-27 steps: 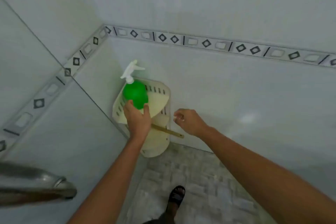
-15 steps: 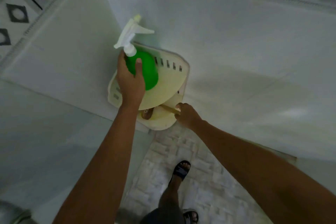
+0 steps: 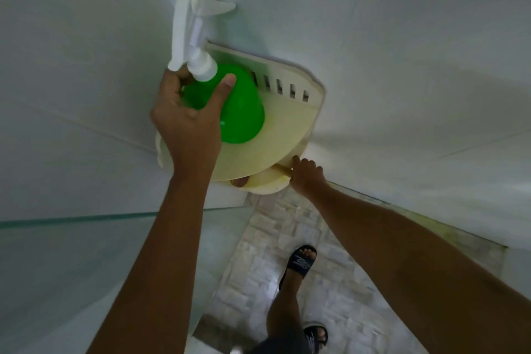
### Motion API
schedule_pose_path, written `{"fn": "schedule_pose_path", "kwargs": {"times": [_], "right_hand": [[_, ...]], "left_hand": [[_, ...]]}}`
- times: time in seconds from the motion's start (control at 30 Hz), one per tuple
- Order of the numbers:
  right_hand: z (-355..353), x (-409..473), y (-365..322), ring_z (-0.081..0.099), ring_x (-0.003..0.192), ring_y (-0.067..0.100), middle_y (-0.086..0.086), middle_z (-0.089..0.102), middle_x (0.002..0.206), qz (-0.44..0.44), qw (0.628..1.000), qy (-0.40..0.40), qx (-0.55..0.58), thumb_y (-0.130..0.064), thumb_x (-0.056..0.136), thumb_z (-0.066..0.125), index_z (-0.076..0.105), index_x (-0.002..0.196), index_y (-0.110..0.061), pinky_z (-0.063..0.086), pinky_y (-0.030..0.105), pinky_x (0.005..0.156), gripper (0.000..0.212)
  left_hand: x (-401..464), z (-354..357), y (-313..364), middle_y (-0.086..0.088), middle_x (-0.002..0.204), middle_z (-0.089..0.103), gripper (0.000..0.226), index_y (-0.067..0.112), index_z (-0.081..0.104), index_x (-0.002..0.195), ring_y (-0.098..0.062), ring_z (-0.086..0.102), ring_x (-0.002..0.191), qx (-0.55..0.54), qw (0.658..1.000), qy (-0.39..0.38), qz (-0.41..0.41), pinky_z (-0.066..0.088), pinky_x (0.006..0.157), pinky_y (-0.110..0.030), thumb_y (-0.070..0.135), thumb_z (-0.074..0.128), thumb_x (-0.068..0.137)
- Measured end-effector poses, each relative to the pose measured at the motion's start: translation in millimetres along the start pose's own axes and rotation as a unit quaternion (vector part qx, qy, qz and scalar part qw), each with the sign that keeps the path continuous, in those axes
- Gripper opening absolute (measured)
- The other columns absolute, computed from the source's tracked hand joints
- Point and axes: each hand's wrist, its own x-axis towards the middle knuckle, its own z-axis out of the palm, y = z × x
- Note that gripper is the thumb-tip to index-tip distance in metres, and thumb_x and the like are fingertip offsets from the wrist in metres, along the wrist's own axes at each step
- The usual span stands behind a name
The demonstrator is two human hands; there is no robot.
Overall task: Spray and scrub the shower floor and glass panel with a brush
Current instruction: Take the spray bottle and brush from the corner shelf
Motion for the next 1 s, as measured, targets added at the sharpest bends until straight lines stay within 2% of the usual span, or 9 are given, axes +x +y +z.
{"fn": "schedule_pose_path", "kwargs": {"times": [0.13, 0.2, 0.27, 0.33, 0.47, 0.57, 0.67, 0.83, 1.0], "right_hand": [[-5.0, 0.4, 0.2, 0.053, 0.112, 0.031, 0.012, 0.055, 0.120, -0.033, 0.999, -0.009, -0.012, -0.034, 0.093, 0.057, 0.052, 0.125, -0.009, 0.045, 0.044, 0.092, 0.041], [-7.8, -2.0, -1.8, 0.058, 0.107, 0.032, 0.013, 0.058, 0.115, -0.034, 0.999, -0.022, 0.027, -0.034, 0.095, 0.052, 0.053, 0.121, -0.008, 0.049, 0.041, 0.082, 0.037], [-10.2, -5.4, -4.2, 0.062, 0.096, 0.032, 0.013, 0.062, 0.108, -0.043, 0.998, -0.038, 0.041, -0.034, 0.095, 0.048, 0.054, 0.114, -0.008, 0.046, 0.036, 0.071, 0.033], [-11.2, -10.1, -6.2, 0.063, 0.091, 0.032, 0.013, 0.064, 0.103, -0.062, 0.996, -0.043, 0.046, -0.035, 0.096, 0.047, 0.056, 0.109, -0.008, 0.044, 0.034, 0.067, 0.031], [-15.5, -26.8, -5.4, 0.062, 0.081, 0.026, 0.010, 0.064, 0.096, -0.078, 0.995, -0.031, 0.057, -0.039, 0.098, 0.050, 0.059, 0.106, -0.009, 0.044, 0.033, 0.065, 0.032], [-16.1, -43.8, 4.2, 0.058, 0.075, 0.021, 0.005, 0.061, 0.089, -0.066, 0.994, -0.036, 0.074, -0.041, 0.098, 0.052, 0.061, 0.103, -0.011, 0.045, 0.031, 0.065, 0.032], [-17.6, -66.2, 18.8, 0.062, 0.075, 0.018, 0.001, 0.062, 0.086, -0.058, 0.992, -0.044, 0.100, -0.043, 0.097, 0.054, 0.061, 0.097, -0.014, 0.048, 0.030, 0.064, 0.030], [-30.7, -117.4, 42.7, 0.051, 0.062, 0.006, -0.008, 0.053, 0.073, -0.041, 0.984, -0.050, 0.164, -0.040, 0.099, 0.055, 0.055, 0.088, -0.019, 0.037, 0.021, 0.055, 0.024], [-31.9, -172.8, 81.3, 0.054, 0.064, 0.012, -0.004, 0.055, 0.074, 0.003, 0.981, -0.050, 0.186, -0.045, 0.097, 0.056, 0.056, 0.087, -0.018, 0.038, 0.024, 0.054, 0.029]], "left_hand": [[9.8, 7.4, 7.5, 0.013, 0.086, 0.063, 0.039, 0.013, 0.061, 0.099, 0.005, 0.062, 0.080, -0.005, 1.000, -0.004, 0.009, 0.051, 0.075, -0.015, 0.035, 0.087, 0.080], [18.7, 12.5, 6.4, 0.004, 0.084, 0.064, 0.041, 0.011, 0.061, 0.097, -0.007, 0.064, 0.079, -0.014, 0.999, -0.028, -0.029, 0.057, 0.076, -0.026, 0.039, 0.084, 0.078], [24.3, 15.7, 6.1, 0.000, 0.082, 0.063, 0.047, 0.001, 0.062, 0.099, -0.010, 0.062, 0.076, -0.024, 0.997, -0.054, -0.056, 0.055, 0.075, -0.021, 0.039, 0.077, 0.077], [27.2, 18.8, 8.5, -0.011, 0.085, 0.063, 0.046, -0.004, 0.059, 0.106, -0.013, 0.062, 0.076, -0.027, 0.996, -0.067, -0.047, 0.054, 0.077, -0.020, 0.030, 0.074, 0.079], [31.1, 23.6, 13.0, -0.034, 0.107, 0.066, 0.062, 0.005, 0.040, 0.140, -0.035, 0.074, 0.085, -0.103, 0.989, -0.102, -0.036, 0.062, 0.084, -0.045, 0.019, 0.073, 0.089], [30.1, 23.6, 19.4, -0.018, 0.099, 0.072, 0.064, 0.000, 0.043, 0.146, -0.021, 0.075, 0.080, -0.121, 0.986, -0.097, -0.060, 0.062, 0.077, -0.032, 0.028, 0.071, 0.096], [22.7, 24.7, 28.7, -0.001, 0.067, 0.061, 0.045, -0.020, 0.054, 0.120, -0.005, 0.062, 0.053, -0.126, 0.986, -0.082, -0.066, 0.052, 0.059, -0.019, 0.017, 0.067, 0.100], [1.2, 19.6, 62.4, 0.005, 0.058, 0.058, 0.020, 0.007, 0.057, 0.087, -0.005, 0.059, 0.048, -0.132, 0.982, -0.121, -0.059, 0.049, 0.055, -0.023, 0.017, 0.067, 0.100], [-41.9, 24.5, 105.8, -0.002, 0.061, 0.053, 0.012, 0.023, 0.066, 0.112, -0.005, 0.051, 0.047, -0.155, 0.959, -0.234, -0.033, 0.045, 0.052, -0.022, 0.017, 0.064, 0.102]]}}
